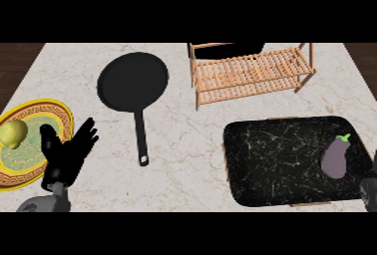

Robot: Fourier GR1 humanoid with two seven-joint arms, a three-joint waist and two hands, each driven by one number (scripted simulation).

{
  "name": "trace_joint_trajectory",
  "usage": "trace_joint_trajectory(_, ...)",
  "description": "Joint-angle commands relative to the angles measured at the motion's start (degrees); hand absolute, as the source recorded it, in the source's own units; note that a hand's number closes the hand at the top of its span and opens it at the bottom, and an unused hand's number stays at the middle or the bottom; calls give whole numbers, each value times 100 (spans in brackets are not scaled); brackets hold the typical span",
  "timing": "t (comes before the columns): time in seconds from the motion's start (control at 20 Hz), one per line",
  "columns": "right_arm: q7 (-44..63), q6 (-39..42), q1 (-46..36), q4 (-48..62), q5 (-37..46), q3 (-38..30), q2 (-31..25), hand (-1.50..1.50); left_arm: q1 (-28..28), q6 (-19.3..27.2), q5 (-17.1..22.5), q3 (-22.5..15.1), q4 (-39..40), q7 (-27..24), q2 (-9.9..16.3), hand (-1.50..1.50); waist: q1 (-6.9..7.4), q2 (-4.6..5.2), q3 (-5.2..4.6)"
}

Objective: Pick the can from the tray and place it in the tiered shelf

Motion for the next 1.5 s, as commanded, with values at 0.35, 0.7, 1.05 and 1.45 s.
trace_joint_trajectory(0.35, -1769, -842, -294, 2071, 597, 347, -378, 150, 184, 95, -198, -153, -3, -289, -274, 0, 21, 12, 0)
trace_joint_trajectory(0.7, -2361, -1551, -680, 3321, 920, 366, -344, 150, -296, -136, 122, 235, -23, 256, 137, 0, 32, 17, 0)
trace_joint_trajectory(1.05, -3236, -2003, -667, 3973, 876, 270, -282, 150, -235, 5, -20, 53, -161, 309, -70, 0, 23, 7, 3)
trace_joint_trajectory(1.45, -3417, -1860, -1237, 4739, 1235, 503, -554, 150, 105, -86, -58, -35, -381, 170, -145, 0, 88, 26, 0)
